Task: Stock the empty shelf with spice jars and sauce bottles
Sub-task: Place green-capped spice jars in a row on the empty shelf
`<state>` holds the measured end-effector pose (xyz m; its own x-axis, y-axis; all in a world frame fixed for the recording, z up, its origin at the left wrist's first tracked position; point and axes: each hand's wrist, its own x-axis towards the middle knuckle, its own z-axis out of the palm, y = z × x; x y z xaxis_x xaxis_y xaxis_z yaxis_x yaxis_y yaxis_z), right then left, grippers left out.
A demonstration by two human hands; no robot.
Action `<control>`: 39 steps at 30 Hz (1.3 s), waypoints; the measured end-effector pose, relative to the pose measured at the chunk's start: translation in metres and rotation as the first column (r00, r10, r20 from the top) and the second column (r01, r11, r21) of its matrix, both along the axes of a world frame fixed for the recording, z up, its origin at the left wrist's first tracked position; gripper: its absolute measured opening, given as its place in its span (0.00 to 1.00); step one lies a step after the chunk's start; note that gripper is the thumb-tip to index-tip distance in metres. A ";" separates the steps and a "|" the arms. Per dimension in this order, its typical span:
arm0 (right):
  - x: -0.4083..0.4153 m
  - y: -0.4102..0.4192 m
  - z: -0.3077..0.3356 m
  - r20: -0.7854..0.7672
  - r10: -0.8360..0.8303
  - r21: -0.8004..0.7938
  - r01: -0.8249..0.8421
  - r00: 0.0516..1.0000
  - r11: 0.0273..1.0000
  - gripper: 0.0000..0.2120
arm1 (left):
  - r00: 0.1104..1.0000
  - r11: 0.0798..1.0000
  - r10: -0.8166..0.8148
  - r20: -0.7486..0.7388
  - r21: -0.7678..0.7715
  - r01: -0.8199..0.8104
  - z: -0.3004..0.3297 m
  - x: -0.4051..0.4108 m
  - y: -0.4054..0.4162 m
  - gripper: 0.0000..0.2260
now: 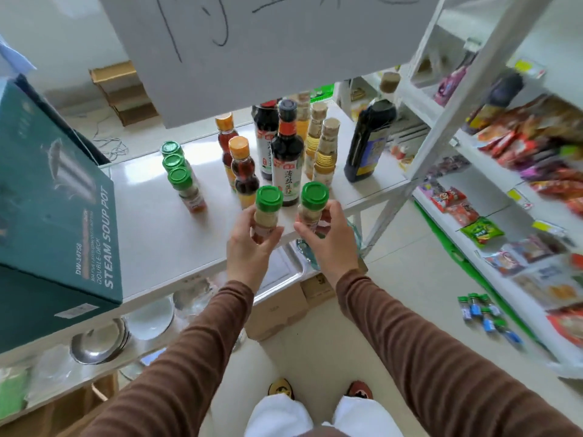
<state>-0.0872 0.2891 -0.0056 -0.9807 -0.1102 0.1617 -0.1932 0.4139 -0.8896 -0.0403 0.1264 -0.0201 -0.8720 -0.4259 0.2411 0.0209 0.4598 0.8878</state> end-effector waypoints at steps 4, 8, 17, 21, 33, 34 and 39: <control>-0.011 0.076 0.014 -0.014 -0.138 0.005 0.138 0.990 0.990 0.20 | 0.992 0.983 -0.123 -0.008 0.133 0.124 0.016 -0.033 0.073 0.17; -0.022 0.168 0.023 -0.003 -0.249 -0.036 0.249 0.968 0.968 0.21 | 0.960 0.917 -0.281 -0.013 0.292 0.272 0.031 -0.069 0.164 0.17; -0.060 0.407 0.050 -0.076 -0.395 -0.039 0.393 0.916 0.919 0.19 | 0.855 0.777 -0.518 -0.020 0.408 0.480 0.059 -0.146 0.405 0.19; -0.080 0.494 0.062 -0.082 -0.470 -0.032 0.469 0.879 0.883 0.19 | 0.772 0.684 -0.635 -0.004 0.461 0.565 0.070 -0.177 0.493 0.10; -0.218 0.664 0.073 -0.078 -0.707 -0.050 0.705 0.703 0.707 0.17 | 0.531 0.514 -0.848 0.005 0.256 0.818 0.081 -0.350 0.662 0.12; -0.232 0.675 0.073 -0.067 -0.727 -0.053 0.725 0.684 0.687 0.17 | 0.519 0.509 -0.855 0.015 0.225 0.831 0.080 -0.368 0.672 0.13; -0.295 0.720 0.069 -0.029 -0.784 -0.053 0.782 0.621 0.621 0.17 | 0.477 0.477 -0.877 0.055 0.211 0.853 0.082 -0.437 0.719 0.18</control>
<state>-0.3822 1.0089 0.0633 -0.6852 0.7015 0.1958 0.1509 0.3998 -0.9041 -0.4777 0.8452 0.0615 -0.8300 0.5491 0.0979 0.2151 0.1532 0.9645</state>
